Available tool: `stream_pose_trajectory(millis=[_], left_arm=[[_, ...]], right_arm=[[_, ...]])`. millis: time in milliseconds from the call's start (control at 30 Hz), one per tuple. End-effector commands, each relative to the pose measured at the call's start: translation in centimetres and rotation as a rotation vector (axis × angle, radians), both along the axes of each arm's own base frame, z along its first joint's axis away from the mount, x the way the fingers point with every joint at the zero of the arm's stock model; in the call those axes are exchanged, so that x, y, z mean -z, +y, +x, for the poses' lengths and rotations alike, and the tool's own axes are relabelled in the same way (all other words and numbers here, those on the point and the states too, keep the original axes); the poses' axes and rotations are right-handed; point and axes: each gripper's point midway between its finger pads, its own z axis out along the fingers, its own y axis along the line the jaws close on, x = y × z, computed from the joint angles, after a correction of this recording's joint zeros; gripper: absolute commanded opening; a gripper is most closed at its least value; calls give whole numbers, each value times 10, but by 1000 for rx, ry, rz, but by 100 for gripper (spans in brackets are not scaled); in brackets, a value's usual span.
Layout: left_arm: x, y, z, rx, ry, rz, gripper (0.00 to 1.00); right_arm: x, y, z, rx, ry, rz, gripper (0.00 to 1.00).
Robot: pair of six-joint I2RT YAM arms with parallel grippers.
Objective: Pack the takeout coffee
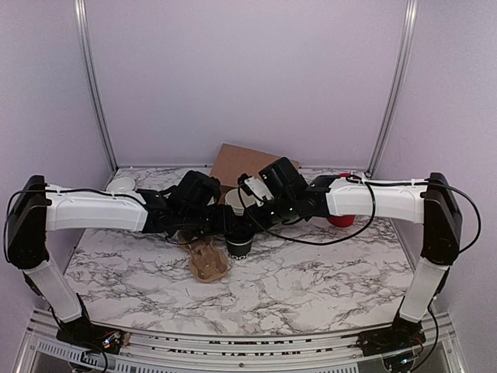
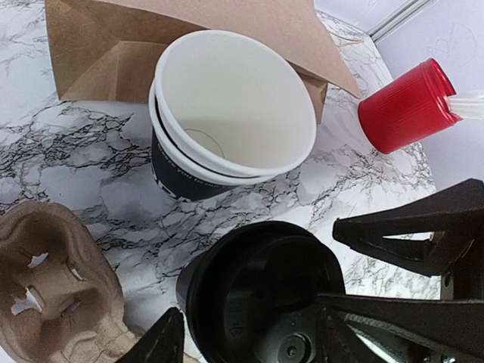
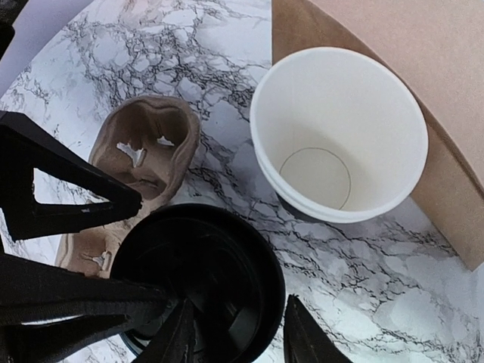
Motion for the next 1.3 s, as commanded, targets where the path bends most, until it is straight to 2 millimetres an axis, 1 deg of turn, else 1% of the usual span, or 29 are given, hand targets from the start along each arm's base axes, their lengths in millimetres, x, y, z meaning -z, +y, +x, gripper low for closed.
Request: stream_pose_trajectory(millis=[0, 133, 200, 333, 467, 667, 733, 800, 967, 1167, 1267], left_arm=[[5, 15, 1, -28, -6, 35, 60], [7, 15, -1, -24, 3, 19, 59], [6, 12, -3, -10, 9, 1, 59], [6, 4, -8, -4, 42, -61, 59], [12, 0, -14, -31, 85, -126, 55], [16, -6, -18, -68, 100, -182, 54], [15, -8, -19, -69, 97, -185, 54], [16, -8, -18, -73, 95, -182, 54], [15, -8, -18, -71, 95, -183, 54], [15, -7, -20, -73, 97, -182, 54], [15, -6, -20, -71, 95, -181, 54]], right_arm=[[-16, 0, 5, 47, -12, -1, 39], [-29, -8, 2, 82, -21, 13, 40], [-34, -10, -4, 85, -22, 23, 41], [-32, -12, -20, 104, 2, 23, 42], [-24, -15, -35, 129, 35, 30, 42], [-5, -23, -51, 158, 83, 32, 41], [-2, -24, -52, 171, 86, 46, 41], [-3, -24, -51, 186, 84, 68, 41], [0, -14, -50, 208, 94, 125, 39], [-6, -12, -45, 251, 58, 179, 39], [-5, -12, -43, 255, 53, 174, 38]])
